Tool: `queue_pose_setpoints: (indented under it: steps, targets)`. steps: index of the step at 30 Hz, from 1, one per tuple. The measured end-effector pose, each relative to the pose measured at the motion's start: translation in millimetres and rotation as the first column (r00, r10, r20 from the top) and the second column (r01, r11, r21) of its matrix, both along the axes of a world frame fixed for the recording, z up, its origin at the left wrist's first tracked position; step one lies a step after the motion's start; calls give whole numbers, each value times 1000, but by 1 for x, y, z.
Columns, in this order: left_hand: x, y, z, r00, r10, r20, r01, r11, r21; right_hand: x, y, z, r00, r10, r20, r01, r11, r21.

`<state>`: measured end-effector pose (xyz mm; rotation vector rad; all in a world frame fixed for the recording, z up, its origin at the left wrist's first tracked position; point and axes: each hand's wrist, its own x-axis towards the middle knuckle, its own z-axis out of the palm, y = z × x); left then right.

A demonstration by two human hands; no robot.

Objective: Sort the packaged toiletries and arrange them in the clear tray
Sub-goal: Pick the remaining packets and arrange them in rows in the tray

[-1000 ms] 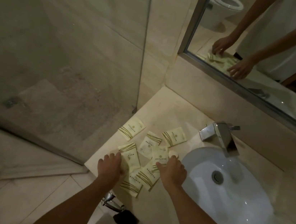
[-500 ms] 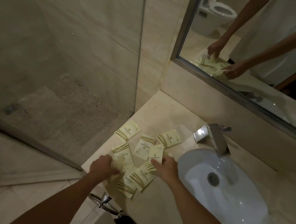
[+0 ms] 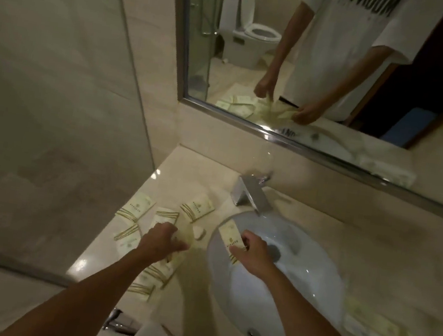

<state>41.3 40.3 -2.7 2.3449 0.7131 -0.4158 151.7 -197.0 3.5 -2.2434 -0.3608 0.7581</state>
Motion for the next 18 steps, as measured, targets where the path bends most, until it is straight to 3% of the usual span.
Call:
queue_pose_setpoints:
  steps: [11, 18]
  targets:
    - [77, -163, 6, 935, -348, 70, 353, 932, -83, 16, -198, 7, 974, -224, 42, 227, 970, -91]
    - [108, -245, 15, 890, -426, 162, 446, 887, -119, 21, -297, 3, 888, -454, 70, 458, 886, -68]
